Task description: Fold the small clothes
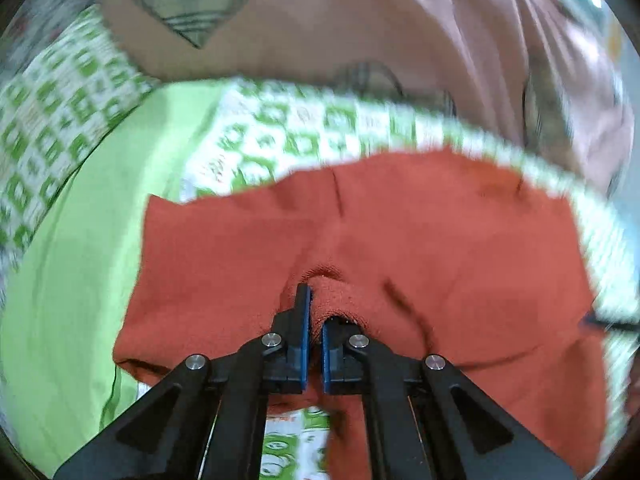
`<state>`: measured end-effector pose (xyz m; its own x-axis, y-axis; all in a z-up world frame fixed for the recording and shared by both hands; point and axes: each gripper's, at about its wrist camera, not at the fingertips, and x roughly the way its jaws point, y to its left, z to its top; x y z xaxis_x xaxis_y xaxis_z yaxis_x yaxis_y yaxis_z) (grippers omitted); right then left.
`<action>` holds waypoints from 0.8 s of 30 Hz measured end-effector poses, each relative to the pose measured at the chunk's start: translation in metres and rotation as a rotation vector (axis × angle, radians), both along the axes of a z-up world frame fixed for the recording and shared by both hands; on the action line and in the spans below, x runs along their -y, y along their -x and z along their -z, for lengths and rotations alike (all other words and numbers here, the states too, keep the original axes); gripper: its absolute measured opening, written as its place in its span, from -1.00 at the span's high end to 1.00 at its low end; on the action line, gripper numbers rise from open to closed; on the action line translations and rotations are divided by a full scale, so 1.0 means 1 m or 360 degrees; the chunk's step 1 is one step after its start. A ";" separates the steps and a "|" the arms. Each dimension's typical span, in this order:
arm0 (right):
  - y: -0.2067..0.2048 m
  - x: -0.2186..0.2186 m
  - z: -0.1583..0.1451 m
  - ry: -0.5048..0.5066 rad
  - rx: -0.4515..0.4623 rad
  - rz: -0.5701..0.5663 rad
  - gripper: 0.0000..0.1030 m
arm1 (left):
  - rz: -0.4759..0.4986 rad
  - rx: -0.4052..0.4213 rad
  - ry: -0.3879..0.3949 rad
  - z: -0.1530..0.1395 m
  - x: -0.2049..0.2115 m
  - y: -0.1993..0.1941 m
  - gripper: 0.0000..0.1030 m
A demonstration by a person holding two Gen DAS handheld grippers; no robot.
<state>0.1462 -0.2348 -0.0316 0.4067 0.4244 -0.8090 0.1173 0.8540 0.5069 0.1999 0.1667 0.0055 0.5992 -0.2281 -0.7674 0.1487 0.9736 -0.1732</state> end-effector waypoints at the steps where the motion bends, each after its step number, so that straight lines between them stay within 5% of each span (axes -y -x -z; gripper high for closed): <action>1: 0.000 -0.003 -0.001 -0.0006 0.0009 -0.0011 0.30 | -0.0033 0.0025 0.0091 -0.012 -0.006 0.002 0.96; 7: 0.002 -0.007 -0.009 -0.0029 0.0046 -0.0047 0.30 | -0.0012 0.0117 0.0324 -0.053 0.020 0.004 0.96; 13: 0.013 0.015 -0.017 -0.0024 0.0081 0.0024 0.30 | 0.0217 0.0179 0.0504 -0.068 0.104 0.005 0.96; 24: 0.041 0.074 -0.016 0.0025 0.0064 0.0253 0.30 | 0.0485 0.0000 0.0520 -0.009 0.246 -0.004 0.94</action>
